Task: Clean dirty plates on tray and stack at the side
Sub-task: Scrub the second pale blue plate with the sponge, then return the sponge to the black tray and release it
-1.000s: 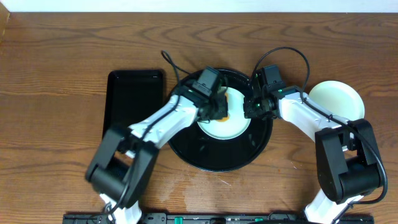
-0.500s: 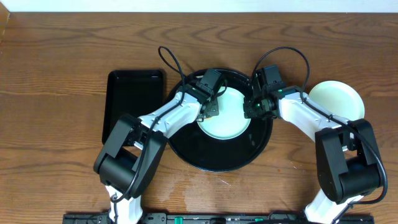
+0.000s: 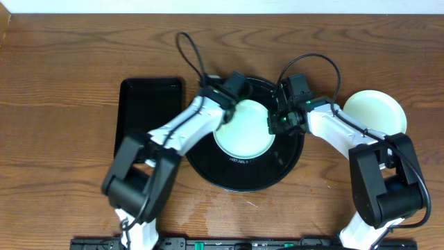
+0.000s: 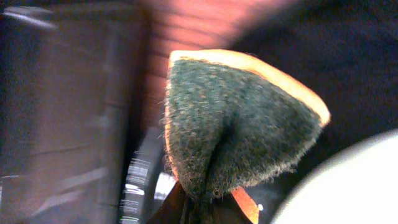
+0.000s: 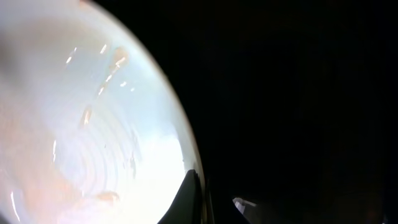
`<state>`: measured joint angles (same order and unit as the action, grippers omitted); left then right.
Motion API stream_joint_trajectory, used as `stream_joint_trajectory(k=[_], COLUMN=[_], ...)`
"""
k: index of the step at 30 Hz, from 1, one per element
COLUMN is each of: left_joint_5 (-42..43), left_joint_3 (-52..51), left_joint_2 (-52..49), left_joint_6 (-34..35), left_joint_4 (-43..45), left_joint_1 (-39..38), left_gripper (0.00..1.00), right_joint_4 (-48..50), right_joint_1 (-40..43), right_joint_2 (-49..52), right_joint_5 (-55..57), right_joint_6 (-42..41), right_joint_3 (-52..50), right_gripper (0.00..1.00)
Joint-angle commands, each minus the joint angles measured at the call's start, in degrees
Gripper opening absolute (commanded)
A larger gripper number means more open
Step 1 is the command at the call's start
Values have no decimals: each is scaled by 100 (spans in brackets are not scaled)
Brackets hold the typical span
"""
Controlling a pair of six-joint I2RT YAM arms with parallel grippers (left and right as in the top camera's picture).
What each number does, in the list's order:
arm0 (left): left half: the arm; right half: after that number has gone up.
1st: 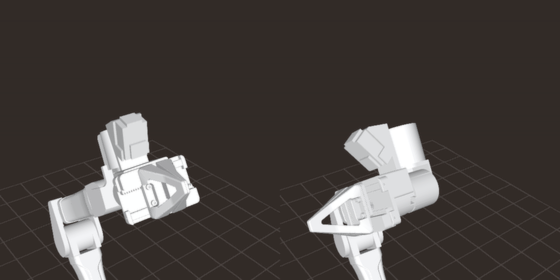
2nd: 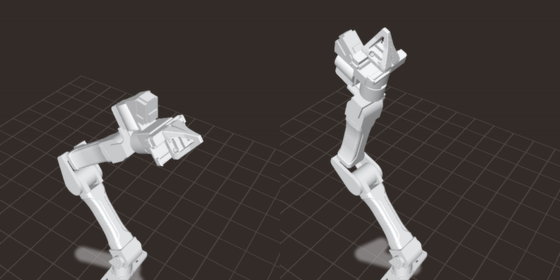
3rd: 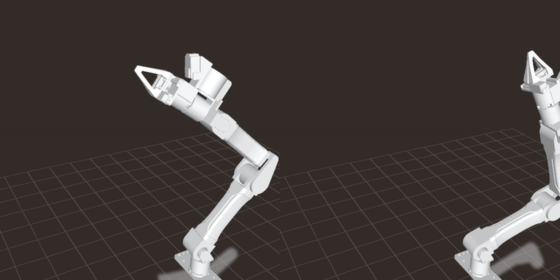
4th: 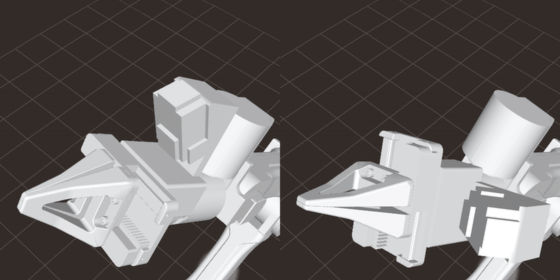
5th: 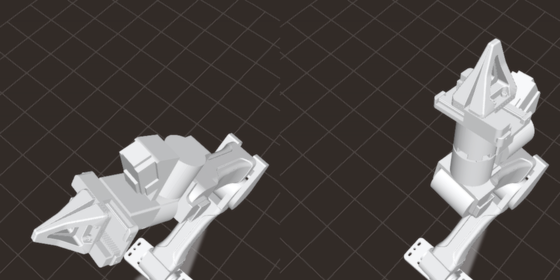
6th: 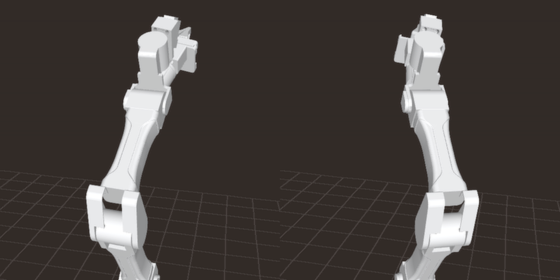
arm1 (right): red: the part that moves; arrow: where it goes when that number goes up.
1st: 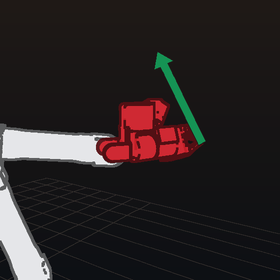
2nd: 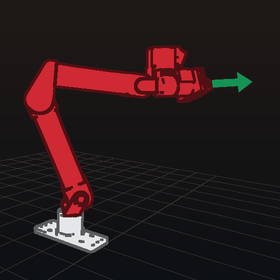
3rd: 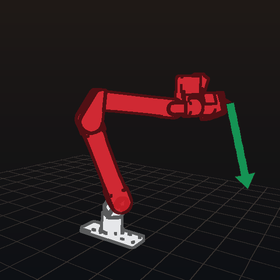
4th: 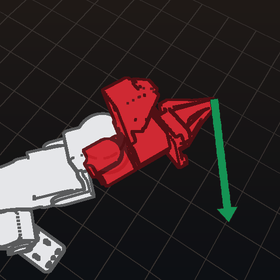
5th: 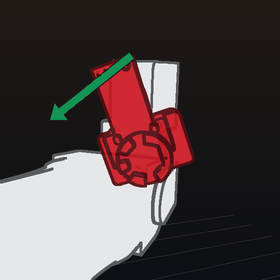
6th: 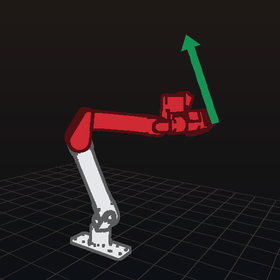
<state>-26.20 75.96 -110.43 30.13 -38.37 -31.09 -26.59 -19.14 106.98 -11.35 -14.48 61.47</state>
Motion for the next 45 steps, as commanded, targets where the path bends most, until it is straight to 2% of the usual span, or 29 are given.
stream_joint_trajectory(k=[1, 7, 11, 16, 22, 25, 28, 29, 30, 31, 32, 36, 45], left_joint_5=[-492, 501, 1204, 2323, 2835, 2835, 2835, 2835, 2835, 2835, 2835, 2835, 2835], left_joint_3=[260, 260, 197, -396, -1182, -1436, -1495, -1495, -1493, -1493, -1493, -1493, -1493], left_joint_2=[704, 1543, 1633, 1506, 1342, 1261, 1193, 1196, 1202, 1207, 1207, 1207, 1207], left_joint_6=[-31, -31, -63, -708, -1134, -1386, -1410, -1410, -1405, -1405, -1403, -1403, -1403], left_joint_4=[-133, -848, -1414, -1296, -551, -190, -144, -155, -155, -153, -153, -160, -157], left_joint_1=[256, 1005, 1683, 2511, 2959, 2962, 2964, 2964, 2964, 2964, 2964, 2964, 2964], left_gripper=[8, 8, 8, 8, 9, 23, 45, 55, 60, 72, 78, 81, 82], right_joint_4=[-155, -142, -42, 15, 59, 57, 44, 44, 44, 44, 50, 55, -74], right_joint_1=[87, 87, 87, 94, 92, 92, 92, 92, 90, 87, 79, 26, -584], right_joint_2=[146, 146, 144, 81, -103, -114, -131, -160, -208, -275, -358, -782, -1720], right_joint_5=[684, 684, 675, 590, 208, 205, 208, 208, 205, 205, 208, 341, 1718], right_joint_6=[33, 39, 199, 568, 881, 879, 883, 922, 984, 1043, 1091, 1158, 1161], right_joint_3=[-127, -127, -125, -55, -28, -28, -28, -24, -9, 11, 35, 122, 122], right_gripper=[1, 1, 1, 1, 1, 1, 1, 1, 1, 1, 1, 1, 1])
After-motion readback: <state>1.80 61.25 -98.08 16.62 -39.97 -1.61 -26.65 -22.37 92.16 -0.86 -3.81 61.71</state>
